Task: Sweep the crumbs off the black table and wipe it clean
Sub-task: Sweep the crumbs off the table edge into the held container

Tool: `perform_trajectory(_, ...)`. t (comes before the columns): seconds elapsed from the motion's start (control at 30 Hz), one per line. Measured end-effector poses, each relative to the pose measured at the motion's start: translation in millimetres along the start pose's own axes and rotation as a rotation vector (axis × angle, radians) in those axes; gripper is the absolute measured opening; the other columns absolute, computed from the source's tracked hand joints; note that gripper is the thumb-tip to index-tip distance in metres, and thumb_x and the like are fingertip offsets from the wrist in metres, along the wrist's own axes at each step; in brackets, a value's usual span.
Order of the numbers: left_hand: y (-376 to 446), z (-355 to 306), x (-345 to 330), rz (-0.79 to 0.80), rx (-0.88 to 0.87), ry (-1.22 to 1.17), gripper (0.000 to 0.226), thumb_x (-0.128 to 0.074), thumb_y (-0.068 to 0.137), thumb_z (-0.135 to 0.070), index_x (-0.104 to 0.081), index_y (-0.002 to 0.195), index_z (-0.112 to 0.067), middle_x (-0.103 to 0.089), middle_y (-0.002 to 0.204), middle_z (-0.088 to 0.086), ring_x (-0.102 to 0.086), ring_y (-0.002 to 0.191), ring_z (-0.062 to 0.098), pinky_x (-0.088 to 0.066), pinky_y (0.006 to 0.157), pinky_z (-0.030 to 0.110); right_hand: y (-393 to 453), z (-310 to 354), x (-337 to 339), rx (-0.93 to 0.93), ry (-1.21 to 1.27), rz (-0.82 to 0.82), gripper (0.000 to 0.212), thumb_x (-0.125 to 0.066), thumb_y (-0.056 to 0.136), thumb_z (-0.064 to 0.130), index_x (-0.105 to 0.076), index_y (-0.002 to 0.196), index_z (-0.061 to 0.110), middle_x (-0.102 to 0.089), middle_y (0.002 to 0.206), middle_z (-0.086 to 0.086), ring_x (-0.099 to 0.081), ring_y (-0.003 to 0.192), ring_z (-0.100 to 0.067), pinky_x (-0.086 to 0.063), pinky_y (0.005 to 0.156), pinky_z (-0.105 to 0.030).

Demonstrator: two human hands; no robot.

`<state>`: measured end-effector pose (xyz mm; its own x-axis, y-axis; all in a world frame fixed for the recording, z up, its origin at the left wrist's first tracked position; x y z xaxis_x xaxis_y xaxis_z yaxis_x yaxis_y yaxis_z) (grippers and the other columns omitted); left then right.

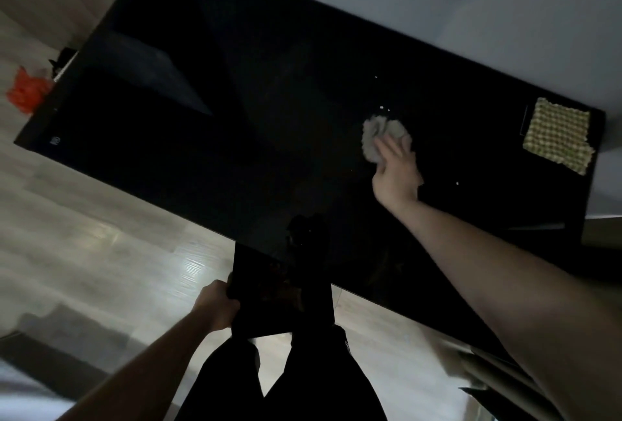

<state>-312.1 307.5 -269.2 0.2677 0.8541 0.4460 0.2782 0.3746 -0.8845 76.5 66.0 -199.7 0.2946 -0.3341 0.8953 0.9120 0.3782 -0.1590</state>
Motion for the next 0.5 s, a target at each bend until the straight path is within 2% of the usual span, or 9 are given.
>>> perform_trajectory(0.07,6,6,-2,0.012,0.004,0.004,0.038,-0.056,0.064,-0.024,-0.076,0.088,-0.004,-0.078,0.08,0.012,-0.078,0.073,0.03,-0.068,0.07,0.043,-37,20,-19,0.087,0.048,0.031,0.065,-0.052,0.089,-0.001,-0.054,0.15,0.022,-0.046,0.162,0.002,-0.026,0.158,-0.031,-0.023,0.127,-0.056)
perform_trajectory(0.2,16,14,-6,0.017,0.022,0.006,0.04,-0.056,0.063,-0.027,-0.076,0.088,-0.004,-0.078,0.079,0.012,-0.079,0.073,0.03,-0.068,0.07,0.041,-129,60,-57,0.227,0.176,0.175,0.066,-0.045,0.088,0.004,-0.056,0.149,0.027,-0.044,0.163,0.01,-0.018,0.16,-0.017,-0.013,0.13,-0.044)
perform_trajectory(0.3,22,18,-8,0.026,0.018,0.008,0.04,-0.058,0.063,-0.027,-0.076,0.09,-0.004,-0.079,0.08,0.013,-0.079,0.076,0.032,-0.068,0.071,0.042,-191,88,-80,0.373,0.267,0.292,0.064,-0.037,0.088,0.004,-0.064,0.143,0.022,-0.051,0.158,0.005,-0.025,0.158,-0.019,-0.021,0.127,-0.046)
perform_trajectory(0.4,8,8,0,0.014,0.001,0.017,0.038,-0.059,0.065,-0.024,-0.077,0.093,-0.003,-0.079,0.084,0.014,-0.079,0.08,0.033,-0.068,0.074,0.042,-228,105,-87,0.504,0.331,0.486,0.076,-0.035,0.079,-0.004,-0.061,0.145,0.021,-0.049,0.159,0.005,-0.022,0.158,-0.014,-0.016,0.13,-0.038)
perform_trajectory(0.43,1,4,4,0.008,-0.002,0.024,0.036,-0.06,0.068,-0.022,-0.077,0.093,-0.003,-0.08,0.086,0.014,-0.079,0.082,0.032,-0.067,0.074,0.039,-229,107,-80,0.504,0.379,0.511,0.077,-0.037,0.079,-0.009,-0.061,0.146,0.021,-0.048,0.159,0.005,-0.024,0.158,-0.011,-0.017,0.13,-0.035)
perform_trajectory(0.5,-6,-2,9,0.01,-0.007,0.035,0.033,-0.061,0.07,-0.022,-0.077,0.092,-0.003,-0.079,0.086,0.012,-0.079,0.082,0.03,-0.065,0.072,0.036,-216,105,-59,0.452,0.499,0.445,0.068,-0.041,0.089,-0.016,-0.064,0.143,0.017,-0.05,0.157,0.008,-0.034,0.153,-0.002,-0.027,0.127,-0.029)
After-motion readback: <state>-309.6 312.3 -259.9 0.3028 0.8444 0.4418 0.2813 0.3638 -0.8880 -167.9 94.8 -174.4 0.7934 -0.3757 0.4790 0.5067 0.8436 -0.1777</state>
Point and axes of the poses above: each hand's wrist, its own y-axis towards the middle knuckle, its own x-axis out of the back of the hand, z = x × y, the point moved 6 cm from there along y, towards the middle knuckle
